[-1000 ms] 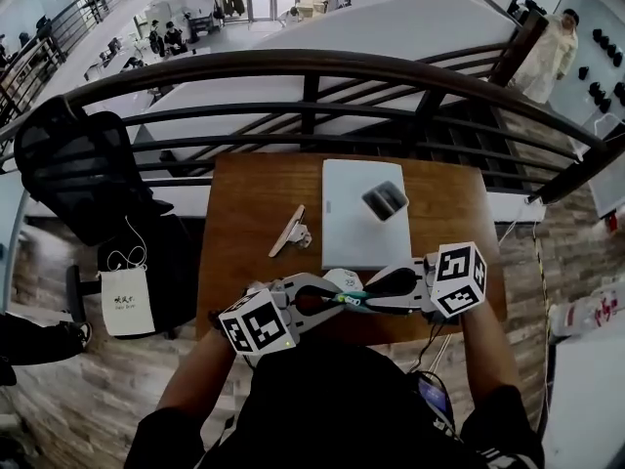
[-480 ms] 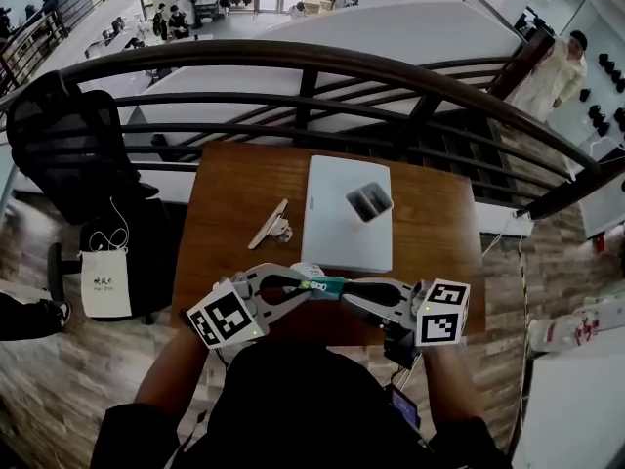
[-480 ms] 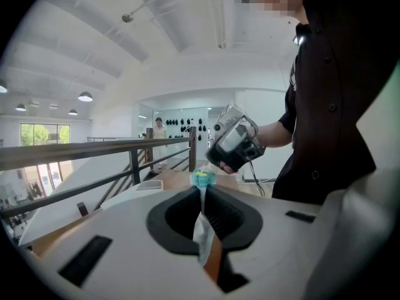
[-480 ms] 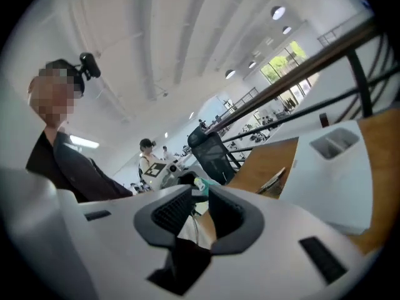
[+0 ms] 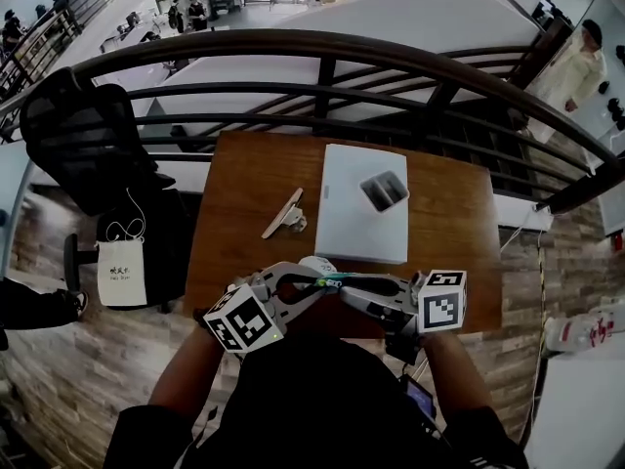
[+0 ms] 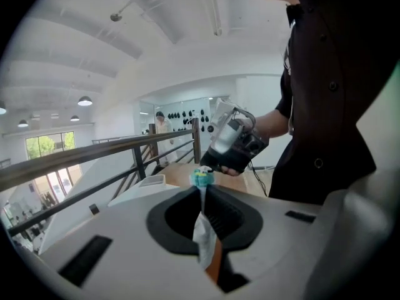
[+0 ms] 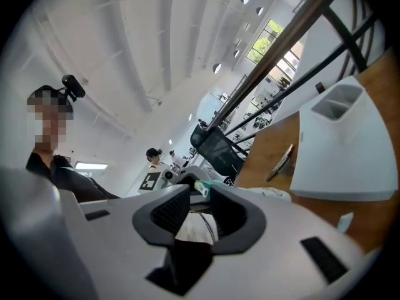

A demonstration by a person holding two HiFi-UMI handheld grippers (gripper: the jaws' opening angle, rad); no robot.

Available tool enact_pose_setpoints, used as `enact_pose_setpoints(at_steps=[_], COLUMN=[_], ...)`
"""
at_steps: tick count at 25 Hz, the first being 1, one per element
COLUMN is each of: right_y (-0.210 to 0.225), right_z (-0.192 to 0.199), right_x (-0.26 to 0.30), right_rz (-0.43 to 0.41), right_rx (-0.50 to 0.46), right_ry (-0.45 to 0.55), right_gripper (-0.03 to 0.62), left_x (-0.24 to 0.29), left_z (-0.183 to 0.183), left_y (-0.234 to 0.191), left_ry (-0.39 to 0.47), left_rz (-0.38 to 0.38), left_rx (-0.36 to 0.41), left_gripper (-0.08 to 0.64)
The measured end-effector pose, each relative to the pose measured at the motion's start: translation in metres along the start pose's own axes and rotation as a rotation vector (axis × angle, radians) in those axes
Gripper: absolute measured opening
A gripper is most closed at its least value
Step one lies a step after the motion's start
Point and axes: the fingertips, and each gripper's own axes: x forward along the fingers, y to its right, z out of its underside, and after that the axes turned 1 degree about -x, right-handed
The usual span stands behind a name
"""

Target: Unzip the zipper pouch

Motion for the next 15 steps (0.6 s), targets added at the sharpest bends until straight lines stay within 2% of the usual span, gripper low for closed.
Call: enact_pose_setpoints(at_steps=[4,8,11,15], right_y=[0.003,0.006,0.012,0.014], right_z=[0.005,0.001,0.0,0.001], right_x=[0.005,0.006,0.007,0.004], right_rz=[0.0,0.001,0.036,0.033], right_rx=[0.009,0.059,0.08,0.144], right_ry=[-0.033,-0.012,-0.002,0.015], right_gripper=[0.098,0.089,0.036,0.041], left_x=[0.003,0.002,0.003,0.005], left_z=[0.005,0.006,0.006,0.007], left_y=[0.001,-0.002,-0.003,-0.004], left_ry=[-0.05,-0.057,-0.069,-0.087], left_rz=[-0.032,-0.075,-0.101,-0.124], left_rx=[0.038,0.033,0.041,0.054], left_gripper=[0.023,0.023,0.023,0.023])
